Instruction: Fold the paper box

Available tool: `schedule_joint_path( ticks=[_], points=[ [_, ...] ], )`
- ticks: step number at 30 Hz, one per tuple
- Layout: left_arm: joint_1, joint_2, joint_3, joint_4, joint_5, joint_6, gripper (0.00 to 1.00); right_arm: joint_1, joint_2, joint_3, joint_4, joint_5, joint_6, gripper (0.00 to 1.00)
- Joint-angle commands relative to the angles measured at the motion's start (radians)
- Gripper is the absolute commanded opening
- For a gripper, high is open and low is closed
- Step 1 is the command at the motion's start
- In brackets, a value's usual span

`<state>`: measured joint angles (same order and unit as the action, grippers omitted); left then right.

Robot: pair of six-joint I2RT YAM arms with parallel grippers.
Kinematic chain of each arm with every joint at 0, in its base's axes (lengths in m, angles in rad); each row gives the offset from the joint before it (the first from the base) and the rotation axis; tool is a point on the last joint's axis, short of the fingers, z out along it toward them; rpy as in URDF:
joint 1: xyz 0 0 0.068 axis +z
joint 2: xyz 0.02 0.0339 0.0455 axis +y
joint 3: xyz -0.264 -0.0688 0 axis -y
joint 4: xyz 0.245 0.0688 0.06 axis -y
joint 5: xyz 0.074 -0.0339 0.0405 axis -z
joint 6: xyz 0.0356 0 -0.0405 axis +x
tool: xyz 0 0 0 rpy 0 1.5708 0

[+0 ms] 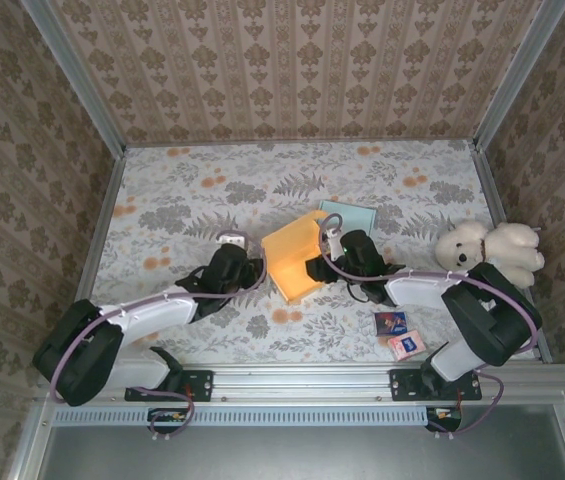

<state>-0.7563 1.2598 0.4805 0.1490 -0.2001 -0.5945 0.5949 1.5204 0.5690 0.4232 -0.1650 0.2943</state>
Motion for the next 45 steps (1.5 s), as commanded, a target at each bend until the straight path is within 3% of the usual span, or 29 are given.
schedule_joint_path(
  ticks=[1, 13, 19, 29, 40, 45],
  points=[
    [-0.019, -0.055, -0.016, -0.041, -0.073, -0.017, 0.54, 0.01, -0.057, -0.028, 0.022, 0.018, -0.017, 0.49],
    [-0.015, -0.358, -0.006, -0.243, -0.172, -0.039, 0.54, 0.011, -0.318, -0.029, -0.177, 0.177, 0.021, 0.49],
    [-0.014, -0.388, 0.101, -0.29, -0.16, -0.011, 0.56, 0.008, -0.372, 0.09, -0.322, 0.214, -0.004, 0.5],
    [-0.017, -0.35, 0.09, -0.269, -0.147, -0.033, 0.55, -0.04, -0.25, 0.374, -0.445, 0.2, -0.032, 0.54],
    [-0.024, -0.334, 0.005, -0.208, -0.12, -0.122, 0.55, -0.1, 0.084, 0.807, -0.806, 0.041, -0.026, 0.57],
    [-0.042, -0.32, -0.027, -0.162, -0.131, -0.162, 0.55, -0.106, 0.197, 0.913, -0.929, 0.005, -0.048, 0.57]
  ],
)
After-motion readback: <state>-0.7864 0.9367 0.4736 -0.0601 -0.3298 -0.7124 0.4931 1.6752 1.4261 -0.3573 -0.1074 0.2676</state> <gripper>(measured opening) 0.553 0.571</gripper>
